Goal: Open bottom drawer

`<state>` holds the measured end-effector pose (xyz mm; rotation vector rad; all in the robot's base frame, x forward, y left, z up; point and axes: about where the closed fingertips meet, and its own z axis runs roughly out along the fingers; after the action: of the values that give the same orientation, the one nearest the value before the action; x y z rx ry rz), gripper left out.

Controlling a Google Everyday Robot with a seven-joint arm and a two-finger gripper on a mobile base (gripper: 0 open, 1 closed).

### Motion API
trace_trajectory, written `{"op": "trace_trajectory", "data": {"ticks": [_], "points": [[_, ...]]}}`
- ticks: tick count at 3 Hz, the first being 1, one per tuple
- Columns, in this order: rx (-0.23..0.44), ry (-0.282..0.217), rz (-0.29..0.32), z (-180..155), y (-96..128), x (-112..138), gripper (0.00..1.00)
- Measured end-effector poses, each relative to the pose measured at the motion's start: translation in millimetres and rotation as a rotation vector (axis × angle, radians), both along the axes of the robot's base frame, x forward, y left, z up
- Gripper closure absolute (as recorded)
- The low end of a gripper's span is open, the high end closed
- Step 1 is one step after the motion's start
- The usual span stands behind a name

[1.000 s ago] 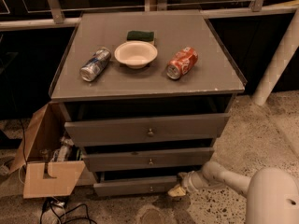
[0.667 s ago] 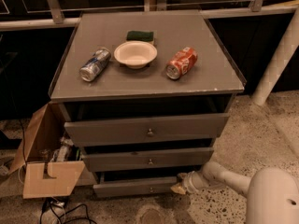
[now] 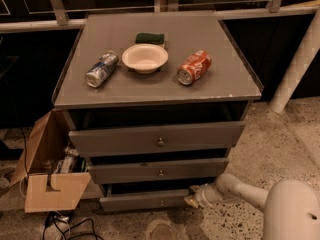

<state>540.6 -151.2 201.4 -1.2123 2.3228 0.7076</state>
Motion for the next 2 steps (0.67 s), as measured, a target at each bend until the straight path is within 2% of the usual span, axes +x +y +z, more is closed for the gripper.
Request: {"op": "trace_trajectory", "data": {"ticks": [2], "points": [[0.000,0.000,0.000,5.3,-0.6,0.1,1.00]]}}
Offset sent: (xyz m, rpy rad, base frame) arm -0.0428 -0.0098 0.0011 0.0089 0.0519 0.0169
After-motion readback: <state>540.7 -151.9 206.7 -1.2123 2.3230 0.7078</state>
